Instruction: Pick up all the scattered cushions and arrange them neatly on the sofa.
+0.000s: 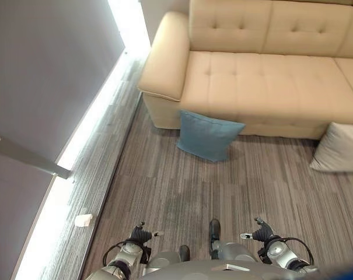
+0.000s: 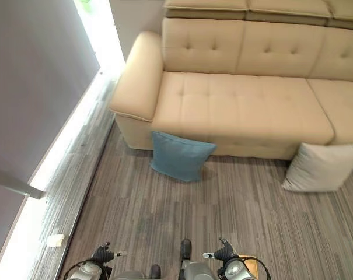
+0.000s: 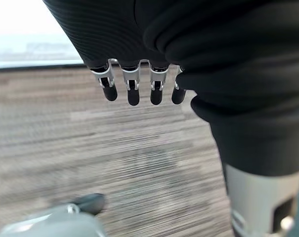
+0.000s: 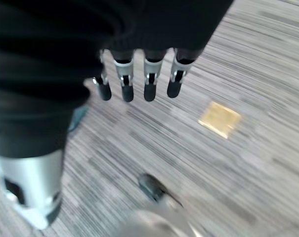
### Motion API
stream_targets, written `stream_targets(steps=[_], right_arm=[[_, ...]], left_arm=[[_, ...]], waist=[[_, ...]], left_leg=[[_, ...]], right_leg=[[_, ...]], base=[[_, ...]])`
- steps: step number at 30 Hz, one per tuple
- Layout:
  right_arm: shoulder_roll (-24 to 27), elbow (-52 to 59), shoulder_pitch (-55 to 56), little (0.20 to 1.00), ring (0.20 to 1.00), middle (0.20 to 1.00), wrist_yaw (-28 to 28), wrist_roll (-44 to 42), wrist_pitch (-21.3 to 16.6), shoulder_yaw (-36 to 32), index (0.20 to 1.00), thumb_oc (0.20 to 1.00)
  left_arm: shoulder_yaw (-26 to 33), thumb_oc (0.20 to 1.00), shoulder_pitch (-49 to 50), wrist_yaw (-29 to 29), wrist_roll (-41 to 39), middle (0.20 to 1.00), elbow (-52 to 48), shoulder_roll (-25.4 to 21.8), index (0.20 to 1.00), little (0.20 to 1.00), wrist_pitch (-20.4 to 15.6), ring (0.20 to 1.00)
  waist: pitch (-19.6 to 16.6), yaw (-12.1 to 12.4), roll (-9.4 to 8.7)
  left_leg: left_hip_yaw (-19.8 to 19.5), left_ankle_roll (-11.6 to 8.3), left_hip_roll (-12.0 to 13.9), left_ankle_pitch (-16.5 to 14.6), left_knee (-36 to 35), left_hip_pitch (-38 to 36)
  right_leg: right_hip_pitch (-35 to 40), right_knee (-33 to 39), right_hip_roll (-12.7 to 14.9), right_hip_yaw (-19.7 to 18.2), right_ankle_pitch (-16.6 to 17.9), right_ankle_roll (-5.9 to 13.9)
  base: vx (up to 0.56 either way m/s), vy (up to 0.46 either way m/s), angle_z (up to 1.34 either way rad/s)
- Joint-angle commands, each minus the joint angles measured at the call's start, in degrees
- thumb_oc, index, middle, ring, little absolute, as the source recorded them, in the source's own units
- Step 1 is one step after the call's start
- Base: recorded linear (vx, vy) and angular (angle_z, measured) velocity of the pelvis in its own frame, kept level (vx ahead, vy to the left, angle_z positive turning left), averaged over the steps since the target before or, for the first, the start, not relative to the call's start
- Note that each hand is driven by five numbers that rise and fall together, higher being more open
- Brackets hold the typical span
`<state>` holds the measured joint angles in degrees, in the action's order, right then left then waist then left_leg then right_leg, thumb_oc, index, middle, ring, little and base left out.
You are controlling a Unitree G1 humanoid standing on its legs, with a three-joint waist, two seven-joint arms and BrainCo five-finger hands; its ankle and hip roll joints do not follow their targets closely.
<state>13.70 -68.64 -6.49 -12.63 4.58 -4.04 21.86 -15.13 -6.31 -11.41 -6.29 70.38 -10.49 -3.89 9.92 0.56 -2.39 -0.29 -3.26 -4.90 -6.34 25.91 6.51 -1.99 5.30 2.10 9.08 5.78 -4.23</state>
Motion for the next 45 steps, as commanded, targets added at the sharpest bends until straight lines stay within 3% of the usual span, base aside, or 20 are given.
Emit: stream_targets(steps=[1,4,6,8,11,13,17,18,20,21,22,26,27,30,33,34,40,43,44,45], right_arm=[[1.61,-1.18,-0.67,1.0,1.0,1.0,-0.91,-2.84,-0.52,-0.52,1.0,1.0],[1.52,-1.71,-0.03,1.0,1.0,1.0,-1.01,-3.27,-0.53,-0.95,1.0,1.0],[1.05,-2.06,0.05,1.0,1.0,1.0,-1.41,-3.39,-0.39,-1.1,1.0,1.0],[0.2,-1.76,0.79,1.0,1.0,1.0,-1.2,-2.81,-0.5,-1.31,1.0,1.0],[-0.39,-0.57,0.08,1.0,1.0,1.0,-0.4,-1.47,-0.17,-0.73,1.0,1.0],[-0.25,0.37,-0.4,1.0,1.0,1.0,-0.2,-0.6,-0.25,-0.37,1.0,1.0],[0.04,0.57,-0.95,1.0,1.0,1.0,-0.07,0.19,-0.3,0.28,1.0,1.0],[0.62,0.89,-1.36,1.0,1.0,1.0,0.01,0.59,0.12,0.6,1.0,1.0],[0.96,0.92,-1.27,1.0,1.0,1.0,-0.05,0.63,-0.01,0.37,1.0,1.0],[1.27,0.95,-0.88,1.0,1.0,1.0,-0.34,0.61,-0.22,0.8,1.0,1.0],[1.27,0.94,-0.87,1.0,1.0,1.0,-0.35,0.61,-0.23,0.81,1.0,1.0],[1.7,0.81,-0.51,1.0,1.0,1.0,-0.8,-0.23,-0.7,0.22,1.0,1.0],[1.82,0.65,-0.43,1.0,1.0,1.0,-1.16,-0.87,-0.98,-0.16,1.0,1.0],[1.91,0.37,-0.61,1.0,1.0,1.0,-1.36,-1.75,-1.11,-0.41,1.0,1.0],[1.89,0.49,-0.33,1.0,1.0,1.0,-1.64,-1.95,-1.28,-0.37,1.0,1.0],[1.93,0.39,-0.06,1.0,1.0,1.0,-1.74,-1.57,-1.16,-0.22,1.0,1.0],[1.59,0.67,0.34,1.0,1.0,1.0,-1.48,-0.52,-1.27,0.08,1.0,1.0],[0.94,1.06,-0.87,1.0,1.0,1.0,-0.98,0.87,-1.03,1.42,1.0,1.0],[0.77,1.06,-1.4,1.0,1.0,1.0,-0.74,1.35,-0.95,1.73,1.0,1.0],[0.76,1.06,-1.41,1.0,1.0,1.0,-0.74,1.35,-0.95,1.73,1.0,1.0]], left_arm=[[-2.0,1.0,-1.13,0.46,-1.34,1.0,-1.86,0.3,1.0,1.0,-0.58,1.0],[-2.12,1.0,-0.51,0.56,-0.65,1.0,-0.97,0.47,1.0,1.0,-0.13,1.0],[-1.46,1.0,0.49,1.22,-0.92,1.0,-0.24,0.19,1.0,1.0,-0.3,1.0],[-0.79,1.0,1.56,1.0,-0.04,1.0,0.72,0.15,1.0,1.0,0.18,1.0],[-0.71,1.0,1.39,0.87,1.41,1.0,0.63,-0.57,1.0,1.0,0.55,1.0],[-0.12,1.0,1.27,0.64,1.44,1.0,0.36,-1.39,1.0,1.0,0.38,1.0],[0.2,1.0,1.24,0.72,1.79,1.0,1.02,-1.59,1.0,1.0,0.41,1.0],[0.04,1.0,0.9,1.16,2.38,1.0,1.62,-1.79,1.0,1.0,0.49,1.0],[0.13,1.0,0.69,1.3,2.72,1.0,1.75,-1.82,1.0,1.0,0.27,1.0],[-0.97,1.0,0.66,1.08,3.39,1.0,1.42,-1.56,1.0,1.0,0.07,1.0],[-0.98,1.0,0.68,1.08,3.39,1.0,1.41,-1.56,1.0,1.0,0.07,1.0],[-1.89,1.0,0.18,1.43,3.57,1.0,0.59,-1.15,1.0,1.0,0.02,1.0],[-2.37,1.0,0.01,1.44,3.6,1.0,0.29,-1.03,1.0,1.0,-0.02,1.0],[-2.92,1.0,-0.51,1.55,3.01,1.0,-0.21,-0.41,1.0,1.0,-0.1,1.0],[-3.63,1.0,-0.47,1.68,2.44,1.0,-0.7,0.22,1.0,1.0,-0.38,1.0],[-3.71,1.0,-0.4,1.86,2.37,1.0,-0.48,0.37,1.0,1.0,-0.19,1.0],[-2.91,1.0,0.73,2.17,1.95,1.0,0.42,0.63,1.0,1.0,-0.29,1.0],[-1.51,1.0,1.12,2.11,1.99,1.0,0.87,-0.49,1.0,1.0,0.03,1.0],[-0.87,1.0,1.55,1.95,2.21,1.0,1.39,-1.22,1.0,1.0,0.11,1.0],[-0.86,1.0,1.54,1.95,2.21,1.0,1.39,-1.22,1.0,1.0,0.11,1.0]], waist=[[3.02,-1.61,0.03],[2.6,-1.19,-0.66],[2.33,0.08,-0.32],[0.69,-0.01,-0.13],[0.22,-0.24,0.76],[1.33,-0.71,2.25],[1.39,-1.35,2.72],[1.74,-2.38,2.32],[1.86,-2.65,2.3],[1.22,-3.02,1.77],[1.27,-3.05,1.8],[0.03,-3.18,1.65],[0.09,-3.3,1.43],[0.56,-3.16,1.38],[0.64,-2.81,1.19],[0.68,-2.43,1.45],[0.14,-1.85,2.64],[1.22,-0.75,3.22],[1.57,-0.38,3.46],[1.58,-0.37,3.44]], left_leg=[[3.54,0.71,6.67,3.82,-4.34,-1.19],[5.43,2.13,6.2,0.82,-9.65,0.74],[5.51,1.97,6.08,4.65,-15.85,4.52],[5.09,3.37,4.43,3.7,-18.72,1.43],[6.13,5.92,3.52,2.11,-21.23,-2.36],[6.53,7.67,3.18,0.55,-21.88,-5.23],[6.18,7.61,3.01,-0.85,-23.49,-8.93],[5.4,7.2,2.37,-1.74,-23.94,-11.2],[5.15,6.92,2.5,-2.19,-23.84,-11.74],[4.6,5.81,2.52,-2.91,-23.01,-12.35],[4.57,5.79,2.56,-2.94,-22.97,-12.41],[5.3,3.33,4.07,-2.22,-19.94,-11.28],[5.87,1.92,5.01,-1.11,-15.47,-9.47],[5.82,0.99,5.69,0.01,-11.88,-7.62],[3.84,2.1,3.44,-1.54,-14.16,-5.45],[2.34,2.86,1.52,-1.1,-16.74,-4.18],[-0.03,4.2,0.59,0.77,-23.48,-6.26],[2.08,5.47,1.72,1.45,-24.21,-6.5],[2.48,5.83,2.29,1.28,-24.04,-6.75],[2.49,5.84,2.27,1.28,-24.04,-6.75]], right_leg=[[2.31,-5.61,0.39,-0.16,-10.18,4.61],[4.16,-4.44,0.86,0.55,-11.1,5.12],[6.77,-3.71,-0.1,-0.31,-13.07,5.57],[7.21,-5.55,0.74,-1.33,-13.18,6.84],[1.95,-17.98,2.65,-2.38,-11.99,10.22],[-3.73,-28.53,5.25,-0.79,-7.56,12.01],[-5.9,-21.71,6.11,3.59,-8.54,10.34],[-8.23,-16.19,4.99,4.18,-6.87,10.25],[-7.71,-15.23,4.82,4.16,-6.9,10.64],[-4.8,-11.59,3.22,2.97,-7.36,9.15],[-4.65,-11.46,3.18,3.02,-7.32,9.13],[-1.01,-6.98,1.2,2.96,-7.81,7.55],[0.67,-5.69,0.58,3.07,-8.31,6.69],[2.76,-3.76,0.09,2.86,-9.0,5.62],[3.28,-2.7,0.5,2.06,-9.03,5.91],[3.42,-2.69,0.04,1.28,-8.96,6.23],[2.24,-4.14,-0.57,-0.15,-8.54,7.28],[-3.2,-14.63,1.94,3.36,-9.47,9.14],[-4.36,-16.65,3.79,4.65,-9.25,9.88],[-4.4,-16.72,3.81,4.64,-9.29,9.89]], base=[[0.09,-0.037,0.23],[0.22,-0.005,0.32],[0.41,0.149,0.25],[0.42,0.293,-0.27],[0.25,0.292,-1.08],[0.2,0.209,-0.16],[0.27,0.0,0.09],[0.3,-0.066,0.16],[0.25,-0.129,0.17],[0.22,-0.176,0.33],[0.19,-0.193,0.6],[0.08,-0.169,0.27],[0.03,-0.123,0.07],[0.03,-0.075,-0.23],[0.01,0.014,-0.03],[0.02,0.031,-0.04],[-0.01,0.08,-0.39],[-0.07,0.076,-0.42],[-0.07,0.021,-0.69],[-0.02,-0.047,-0.59]])
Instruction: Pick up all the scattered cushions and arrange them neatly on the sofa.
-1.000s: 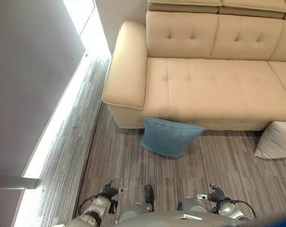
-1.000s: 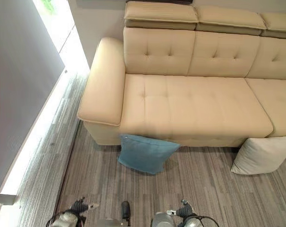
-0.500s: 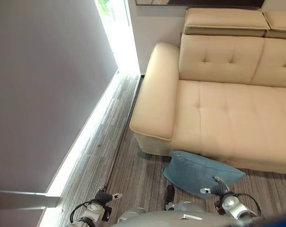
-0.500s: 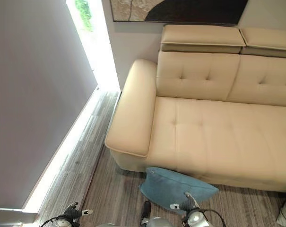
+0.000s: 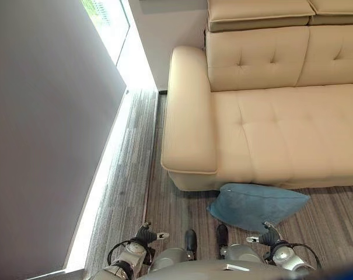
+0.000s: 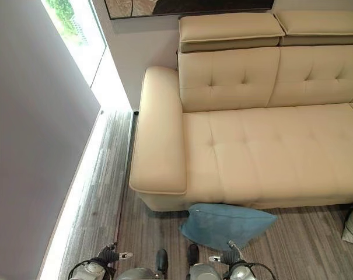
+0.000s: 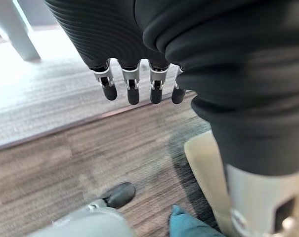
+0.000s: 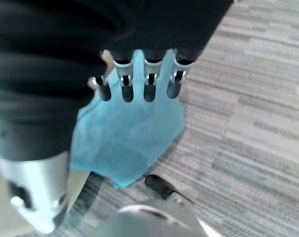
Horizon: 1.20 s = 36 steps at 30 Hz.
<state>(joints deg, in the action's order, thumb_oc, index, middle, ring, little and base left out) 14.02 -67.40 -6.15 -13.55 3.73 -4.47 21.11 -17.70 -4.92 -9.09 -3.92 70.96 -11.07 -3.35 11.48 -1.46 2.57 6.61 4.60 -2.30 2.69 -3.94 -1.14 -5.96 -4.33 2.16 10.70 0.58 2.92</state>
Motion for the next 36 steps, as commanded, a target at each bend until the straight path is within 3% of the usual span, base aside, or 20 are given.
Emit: stream_targets(steps=[1,3,6,9,14,17,19,26,28,36], right_arm=[[0.42,-0.24,-1.85,1.0,1.0,1.0,0.13,2.44,-0.46,2.49,1.0,1.0],[0.41,-0.28,-1.81,1.0,1.0,1.0,0.14,2.55,-0.49,2.49,1.0,1.0],[0.42,-0.06,-3.07,1.0,1.0,1.0,0.01,2.78,-0.03,2.34,1.0,1.0],[0.48,0.8,-4.11,1.0,1.0,1.0,0.04,3.46,0.16,2.9,1.0,1.0],[1.2,1.02,-3.83,1.0,1.0,1.0,0.04,3.37,-0.12,3.22,1.0,1.0],[2.67,0.83,-3.6,1.0,1.0,1.0,-0.77,0.89,-0.56,2.29,1.0,1.0],[2.95,0.6,-3.36,1.0,1.0,1.0,-0.76,0.64,-0.69,2.09,1.0,1.0],[2.48,-0.43,-2.17,1.0,1.0,1.0,-1.4,-1.13,-0.64,0.7,1.0,1.0],[2.1,-0.24,-1.93,1.0,1.0,1.0,-1.4,-1.55,-0.87,0.34,1.0,1.0],[0.21,0.25,-2.81,1.0,1.0,1.0,-1.87,-2.99,-1.4,-0.68,1.0,1.0]], left_arm=[[2.25,1.0,0.35,-0.46,-0.03,1.0,1.15,-1.07,1.0,1.0,-0.24,1.0],[2.68,1.0,0.43,-0.43,0.09,1.0,1.3,-1.33,1.0,1.0,-0.27,1.0],[3.19,1.0,0.42,-1.0,0.75,1.0,2.18,-2.04,1.0,1.0,-0.18,1.0],[3.59,1.0,0.0,-1.5,0.2,1.0,2.27,-2.72,1.0,1.0,-0.42,1.0],[2.95,1.0,-0.21,-1.73,-1.22,1.0,1.69,-2.12,1.0,1.0,-1.01,1.0],[0.44,1.0,-2.76,-0.93,-3.17,1.0,-1.5,-0.58,1.0,1.0,-1.29,1.0],[0.11,1.0,-3.09,-0.52,-3.68,1.0,-2.12,-0.16,1.0,1.0,-1.37,1.0],[-0.08,1.0,-2.5,0.37,-5.33,1.0,-2.46,0.91,1.0,1.0,-1.3,1.0],[0.43,1.0,-2.16,0.39,-5.76,1.0,-2.25,0.63,1.0,1.0,-1.42,1.0],[2.43,1.0,-2.71,-1.58,-5.27,1.0,0.24,-0.41,1.0,1.0,-1.32,1.0]], waist=[[-0.12,1.81,-1.44],[-0.2,1.98,-1.38],[-0.71,2.49,-1.23],[-0.7,3.48,-2.01],[-1.61,2.78,-2.26],[-0.32,1.32,-1.68],[-0.18,1.06,-1.57],[0.65,1.72,-1.54],[0.42,1.75,-1.75],[-0.34,2.09,-3.21]], left_leg=[[-4.05,-1.92,-0.01,-7.99,5.69,0.67],[-3.82,-1.83,0.25,-8.28,5.71,0.42],[-3.45,-2.36,1.66,-9.12,6.42,0.41],[-2.15,-3.69,3.28,-9.67,7.65,0.61],[-2.82,-6.42,6.15,-8.57,7.45,-0.02],[-3.3,-9.49,10.1,-4.9,11.59,3.68],[-3.56,-9.59,10.24,-4.79,12.36,3.89],[-4.82,-7.18,4.83,-5.23,10.84,7.93],[-5.51,-6.86,4.09,-5.37,10.66,7.8],[-2.08,-4.61,3.15,-7.7,9.21,5.72]], right_leg=[[-0.05,-6.52,4.99,3.64,-4.05,2.74],[0.49,-5.96,5.83,3.87,-3.98,2.58],[1.62,-3.08,9.7,0.87,-1.48,3.63],[2.67,-1.1,12.48,2.75,0.24,4.72],[3.2,-0.28,9.84,2.28,-1.51,4.14],[5.64,2.86,5.91,4.21,-4.59,0.8],[6.26,3.43,5.24,4.7,-5.06,0.11],[7.94,4.33,3.18,3.11,-6.63,-0.21],[7.7,4.11,3.34,2.55,-6.24,0.0],[6.88,3.02,5.51,0.41,-5.25,2.13]], base=[[0.0,-0.063,-0.61],[0.02,-0.085,-0.3],[0.06,-0.236,-0.09],[0.06,-0.349,-0.19],[0.11,-0.294,-0.07],[0.0,-0.357,0.51],[0.02,-0.182,0.49],[0.07,-0.02,0.18],[0.08,0.094,-0.29],[0.07,0.097,-0.29]])
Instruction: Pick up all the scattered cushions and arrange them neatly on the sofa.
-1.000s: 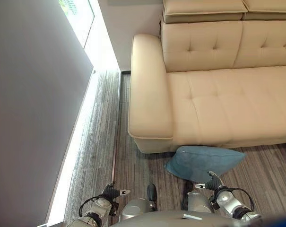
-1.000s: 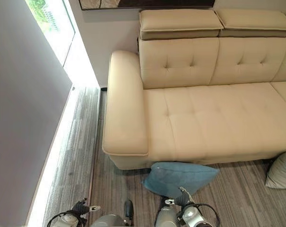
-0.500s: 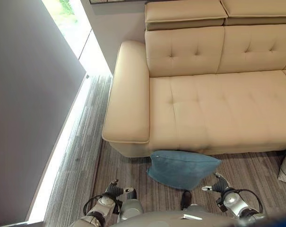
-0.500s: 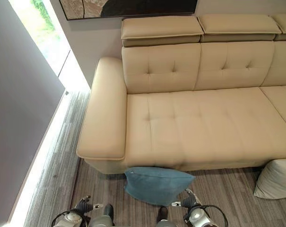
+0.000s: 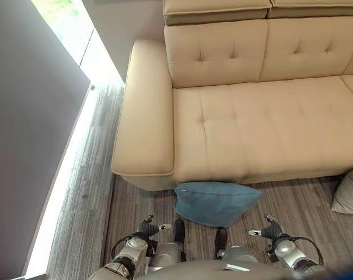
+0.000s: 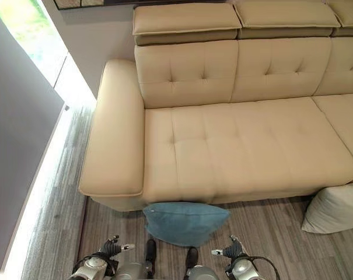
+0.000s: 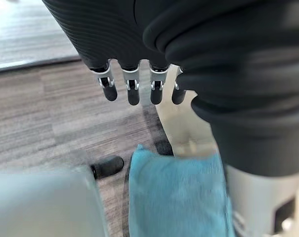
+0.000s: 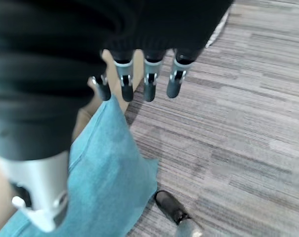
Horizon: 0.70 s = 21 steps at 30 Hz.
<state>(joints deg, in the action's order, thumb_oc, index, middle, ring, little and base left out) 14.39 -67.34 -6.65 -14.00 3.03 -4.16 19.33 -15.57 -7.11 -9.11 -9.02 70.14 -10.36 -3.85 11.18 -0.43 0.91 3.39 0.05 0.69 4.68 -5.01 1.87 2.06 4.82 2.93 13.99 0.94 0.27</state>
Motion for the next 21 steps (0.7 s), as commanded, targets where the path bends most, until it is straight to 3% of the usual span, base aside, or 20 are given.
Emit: stream_targets(steps=[1,2,3,4,5,6,8,10,13,21], right_arm=[[-0.15,0.09,-2.48,1.0,1.0,1.0,-1.73,-2.5,-1.77,0.89,1.0,1.0],[-0.1,0.44,-2.83,1.0,1.0,1.0,-2.29,-2.7,-1.98,0.59,1.0,1.0],[0.77,1.39,-2.4,1.0,1.0,1.0,-4.06,-3.29,-2.53,-0.73,1.0,1.0],[-8.59,-1.17,-1.92,1.0,1.0,1.0,-30.15,-20.83,-14.25,-19.25,1.0,1.0],[3.16,-1.97,0.31,1.0,1.0,1.0,-22.21,-30.68,-11.49,-29.85,1.0,1.0],[7.78,-4.77,0.74,1.0,1.0,1.0,-20.07,-35.49,-10.7,-35.04,1.0,1.0],[13.28,-10.63,-6.09,1.0,1.0,1.0,-19.21,-40.66,-8.0,-35.65,1.0,1.0],[18.64,-17.53,-7.82,1.0,1.0,1.0,-18.57,-47.67,-5.83,-38.17,1.0,1.0],[19.37,-19.38,-7.75,1.0,1.0,1.0,-19.06,-50.51,-5.99,-39.81,1.0,1.0],[12.59,-17.37,-9.54,1.0,1.0,1.0,-21.4,-56.7,-11.5,-38.28,1.0,1.0]], left_arm=[[0.71,1.0,-0.56,-1.8,-0.45,1.0,1.01,-1.28,1.0,1.0,-0.9,1.0],[1.31,1.0,-0.74,-2.32,-1.11,1.0,0.66,-1.53,1.0,1.0,-1.28,1.0],[1.75,1.0,1.75,-1.22,-6.64,1.0,-7.87,-2.48,1.0,1.0,-5.51,1.0],[-0.29,1.0,-1.4,-9.66,-14.85,1.0,-10.5,0.99,1.0,1.0,-6.17,1.0],[2.17,1.0,5.38,-9.33,-10.48,1.0,-14.31,-1.91,1.0,1.0,-7.01,1.0],[1.65,1.0,6.79,-7.58,-10.92,1.0,-16.4,-3.32,1.0,1.0,-8.09,1.0],[-1.22,1.0,3.37,-8.38,-10.73,1.0,-19.54,-4.69,1.0,1.0,-7.45,1.0],[-3.92,1.0,-0.2,-12.52,-9.61,1.0,-30.43,-7.11,1.0,1.0,-9.16,1.0],[-4.92,1.0,-2.91,-13.5,-10.25,1.0,-30.37,-6.32,1.0,1.0,-9.32,1.0],[-5.17,1.0,-11.64,-17.53,-12.64,1.0,-22.97,-2.53,1.0,1.0,-9.98,1.0]], waist=[[0.13,1.08,-1.65],[0.54,1.11,-1.8],[1.68,1.63,-1.81],[1.95,0.26,-0.5],[3.06,-0.33,-0.19],[3.9,-0.55,-0.27],[5.08,-0.17,-0.41],[8.03,-0.01,0.71],[8.91,0.01,1.35],[10.87,-1.4,2.09]], left_leg=[[1.35,0.06,0.11,-9.86,10.34,2.84],[1.54,0.19,0.03,-9.97,10.53,3.27],[1.3,0.29,-0.19,-10.02,11.15,4.63],[1.69,0.46,-0.33,-10.5,11.17,4.32],[1.91,0.37,-0.16,-10.36,11.61,5.52],[1.81,0.34,-0.09,-10.43,11.95,6.69],[2.25,0.1,0.14,-9.88,12.34,9.11],[2.48,-0.25,-0.01,-9.36,14.06,14.41],[2.76,-0.36,0.01,-8.94,14.72,17.0],[4.08,-0.89,0.42,-6.47,14.61,23.72]], right_leg=[[-1.59,-6.38,4.93,-2.92,-5.51,4.86],[-2.36,-6.75,5.19,-3.07,-5.3,5.0],[-3.72,-7.42,5.59,-2.78,-5.03,5.11],[-4.36,-7.86,5.78,-3.29,-4.92,5.38],[-5.88,-8.75,5.72,-3.6,-4.94,5.53],[-6.95,-8.88,5.68,-3.76,-4.78,5.49],[-9.53,-9.06,6.16,-3.61,-4.08,5.35],[-15.68,-11.19,6.68,-3.96,-3.33,5.05],[-18.48,-11.9,6.86,-4.05,-3.13,5.06],[-26.31,-11.52,6.79,-4.66,-1.22,5.24]], base=[[-0.03,0.027,-0.27],[-0.1,0.0,-0.18],[-0.08,0.073,-0.04],[-0.13,0.095,0.01],[-0.13,0.093,0.03],[-0.21,0.005,-0.01],[-0.2,-0.016,-0.04],[-0.26,0.018,-0.26],[-0.11,0.012,-0.04],[-0.08,-0.012,-0.17]])
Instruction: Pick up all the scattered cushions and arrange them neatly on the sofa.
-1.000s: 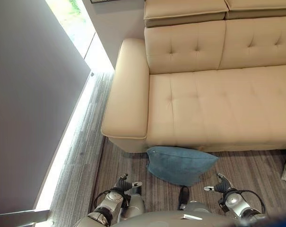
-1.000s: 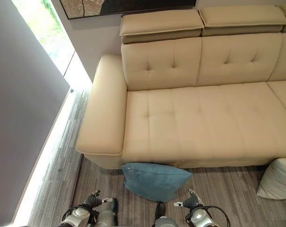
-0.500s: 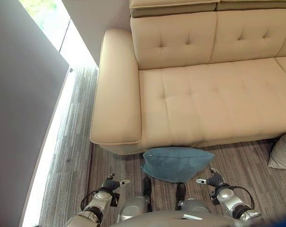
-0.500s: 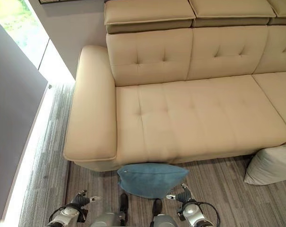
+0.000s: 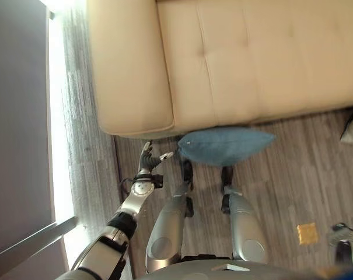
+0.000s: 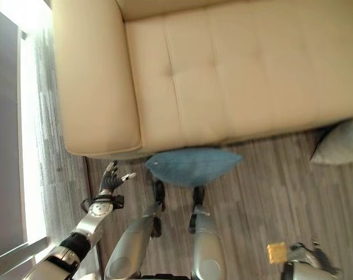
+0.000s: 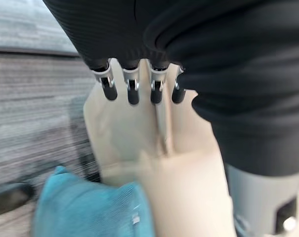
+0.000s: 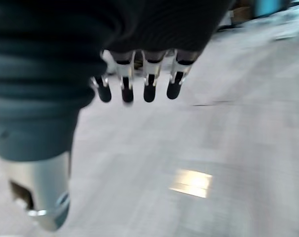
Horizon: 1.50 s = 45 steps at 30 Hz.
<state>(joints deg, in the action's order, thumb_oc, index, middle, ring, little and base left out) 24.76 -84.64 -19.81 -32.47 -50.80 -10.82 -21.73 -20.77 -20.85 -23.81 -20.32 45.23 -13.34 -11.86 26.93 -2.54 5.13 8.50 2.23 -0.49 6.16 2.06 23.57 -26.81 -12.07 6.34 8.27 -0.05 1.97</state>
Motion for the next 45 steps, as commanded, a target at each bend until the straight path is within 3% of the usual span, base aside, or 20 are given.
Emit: stream_targets(steps=[1,2,3,4,5,6,9,14,22,23,28,31,40,45], right_arm=[[1.79,0.16,2.93,1.0,1.0,1.0,-2.93,-3.54,-5.42,3.42,1.0,1.0],[1.35,0.15,2.19,1.0,1.0,1.0,-2.77,-3.89,-5.56,3.95,1.0,1.0],[5.78,11.84,2.9,1.0,1.0,1.0,15.26,21.62,4.75,31.71,1.0,1.0],[3.38,38.64,10.06,1.0,1.0,1.0,6.8,38.41,0.13,34.73,1.0,1.0],[5.83,41.54,9.43,1.0,1.0,1.0,4.02,44.94,0.35,34.99,1.0,1.0],[4.22,41.31,9.35,1.0,1.0,1.0,3.14,46.49,0.46,34.04,1.0,1.0],[2.14,40.77,8.49,1.0,1.0,1.0,3.18,47.48,1.65,34.24,1.0,1.0],[0.11,36.52,6.17,1.0,1.0,1.0,3.74,47.35,1.35,35.7,1.0,1.0],[-0.89,30.83,3.38,1.0,1.0,1.0,1.29,47.42,2.21,36.5,1.0,1.0],[-0.78,30.68,3.21,1.0,1.0,1.0,0.95,47.46,2.45,36.55,1.0,1.0],[-0.17,32.82,2.52,1.0,1.0,1.0,-1.7,47.01,2.53,35.22,1.0,1.0],[-0.12,35.48,0.3,1.0,1.0,1.0,-3.58,45.71,1.46,34.51,1.0,1.0],[0.71,38.81,-8.61,1.0,1.0,1.0,-7.62,43.62,-1.03,33.8,1.0,1.0],[0.96,38.78,-11.39,1.0,1.0,1.0,-8.05,42.68,-2.08,34.05,1.0,1.0]], left_arm=[[-0.39,1.0,1.44,-3.17,-1.55,1.0,3.06,0.62,1.0,1.0,-2.0,1.0],[-0.58,1.0,0.75,-3.1,-1.61,1.0,3.86,0.81,1.0,1.0,-1.82,1.0],[0.85,1.0,1.83,-0.06,-0.65,1.0,5.1,-1.73,1.0,1.0,-2.36,1.0],[3.42,1.0,5.85,0.02,2.74,1.0,-2.68,-3.79,1.0,1.0,-1.95,1.0],[3.34,1.0,6.38,-0.2,2.9,1.0,-2.61,-3.36,1.0,1.0,-1.67,1.0],[3.22,1.0,6.46,-0.03,3.48,1.0,-1.28,-2.55,1.0,1.0,-1.39,1.0],[3.49,1.0,6.59,-0.4,3.92,1.0,2.13,-1.21,1.0,1.0,-0.19,1.0],[3.49,1.0,7.41,1.0,3.29,1.0,4.43,-0.12,1.0,1.0,0.74,1.0],[2.05,1.0,5.46,1.03,3.66,1.0,6.55,-0.07,1.0,1.0,1.56,1.0],[1.9,1.0,5.12,0.78,3.59,1.0,6.43,-0.2,1.0,1.0,1.56,1.0],[1.05,1.0,2.93,-0.65,2.97,1.0,3.59,-0.92,1.0,1.0,0.82,1.0],[0.71,1.0,-0.22,-1.8,2.39,1.0,-0.9,-2.08,1.0,1.0,-0.04,1.0],[1.2,1.0,-8.38,-6.05,1.55,1.0,-4.01,-3.11,1.0,1.0,-1.34,1.0],[0.63,1.0,-11.23,-6.44,1.28,1.0,-4.02,-3.12,1.0,1.0,-1.51,1.0]], waist=[[-4.58,0.61,-2.2],[-4.75,0.75,-2.02],[-4.19,1.22,-3.14],[-3.6,0.74,-3.89],[-3.73,0.66,-3.95],[-3.88,0.42,-4.03],[-3.88,0.41,-4.11],[-2.95,0.97,-4.42],[-1.91,1.46,-4.55],[-1.89,1.53,-4.34],[-0.78,1.11,-3.49],[0.39,0.4,-2.53],[1.35,-0.84,-1.68],[1.09,-1.28,-1.74]], left_leg=[[-1.07,-3.16,1.67,-7.7,7.45,2.44],[-1.75,-3.51,1.76,-9.21,7.3,2.04],[-1.32,-3.51,2.3,-7.93,7.47,2.76],[-1.49,-3.78,2.23,-7.13,6.97,3.36],[-1.59,-3.79,2.33,-7.21,6.88,3.19],[-1.6,-3.79,2.45,-7.16,6.85,3.22],[-2.19,-3.78,2.47,-6.8,5.91,2.77],[-2.91,-4.04,2.4,-3.47,3.73,2.35],[-3.4,-4.56,3.01,-2.46,3.9,3.97],[-3.74,-5.06,3.31,-3.88,4.08,3.69],[-3.59,-5.28,3.98,-3.63,5.99,8.55],[-3.15,-5.34,4.6,-3.71,8.66,15.21],[-3.48,-3.96,5.82,-6.12,17.79,30.88],[-3.57,-3.47,5.86,-6.74,19.63,35.6]], right_leg=[[1.99,5.47,3.39,0.96,0.09,3.48],[2.19,5.51,3.1,0.31,-1.14,3.86],[1.38,5.37,3.35,0.52,-0.25,3.46],[0.51,5.5,3.24,0.27,0.5,3.37],[0.51,5.47,3.06,0.24,0.45,3.37],[0.67,5.62,3.04,0.3,0.5,3.36],[1.07,6.07,2.78,0.47,0.61,3.04],[2.41,8.05,2.36,1.63,2.12,2.22],[1.3,7.95,1.73,2.12,2.03,1.9],[1.37,7.54,1.43,1.79,0.63,2.18],[-4.02,5.12,1.45,1.56,0.14,1.92],[-11.81,1.51,1.74,0.94,-0.09,1.92],[-28.29,-7.98,2.76,-1.28,-1.23,1.63],[-33.42,-10.18,3.05,-2.19,-1.5,1.7]], base=[[0.05,-0.024,-0.16],[-0.03,-0.083,-0.12],[-0.06,-0.1,-0.06],[-0.14,-0.104,-0.07],[-0.05,-0.051,-0.06],[0.0,-0.036,-0.02],[-0.02,-0.073,0.07],[-0.07,-0.086,0.05],[-0.01,-0.061,0.05],[0.0,-0.068,0.01],[-0.05,-0.014,-0.02],[-0.08,0.019,-0.07],[-0.04,0.025,-0.06],[0.01,0.012,-0.02]])
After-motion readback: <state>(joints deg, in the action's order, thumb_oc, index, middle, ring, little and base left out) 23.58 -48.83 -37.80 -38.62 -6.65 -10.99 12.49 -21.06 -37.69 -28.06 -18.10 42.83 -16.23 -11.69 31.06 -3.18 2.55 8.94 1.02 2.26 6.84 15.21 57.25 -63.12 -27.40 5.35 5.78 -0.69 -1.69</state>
